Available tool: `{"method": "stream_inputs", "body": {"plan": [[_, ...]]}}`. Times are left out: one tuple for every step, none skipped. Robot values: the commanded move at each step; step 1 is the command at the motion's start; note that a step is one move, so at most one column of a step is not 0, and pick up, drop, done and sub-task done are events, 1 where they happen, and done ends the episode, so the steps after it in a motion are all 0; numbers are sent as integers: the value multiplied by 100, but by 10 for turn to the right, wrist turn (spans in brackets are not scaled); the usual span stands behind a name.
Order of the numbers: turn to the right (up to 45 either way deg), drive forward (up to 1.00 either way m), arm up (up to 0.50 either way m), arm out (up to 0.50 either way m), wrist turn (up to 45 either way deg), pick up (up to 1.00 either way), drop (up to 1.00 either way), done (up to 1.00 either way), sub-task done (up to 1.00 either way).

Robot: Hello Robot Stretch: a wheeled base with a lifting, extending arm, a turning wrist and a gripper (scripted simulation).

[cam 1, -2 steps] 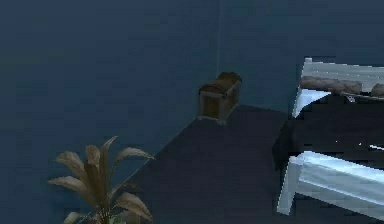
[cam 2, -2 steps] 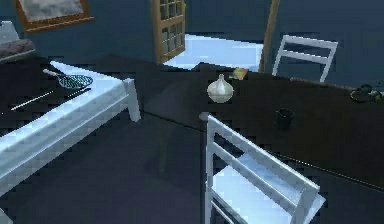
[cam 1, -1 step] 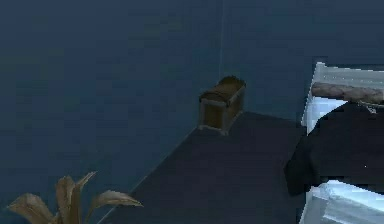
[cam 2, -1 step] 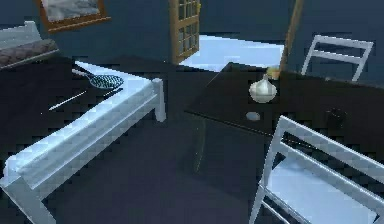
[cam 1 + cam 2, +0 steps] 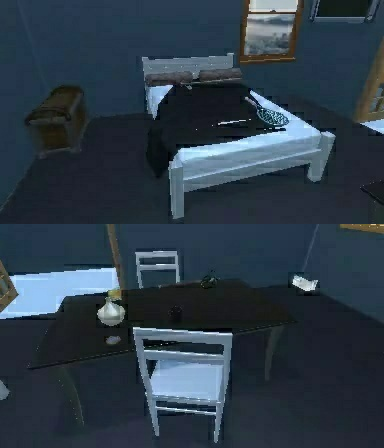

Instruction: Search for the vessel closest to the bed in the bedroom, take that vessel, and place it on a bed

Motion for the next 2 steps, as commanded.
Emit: {"method": "stream_inputs", "body": {"plan": [[450, 0, 0, 0, 0, 0, 0, 0, 0], [180, 0, 0, 0, 0, 0, 0, 0, 0]]}}
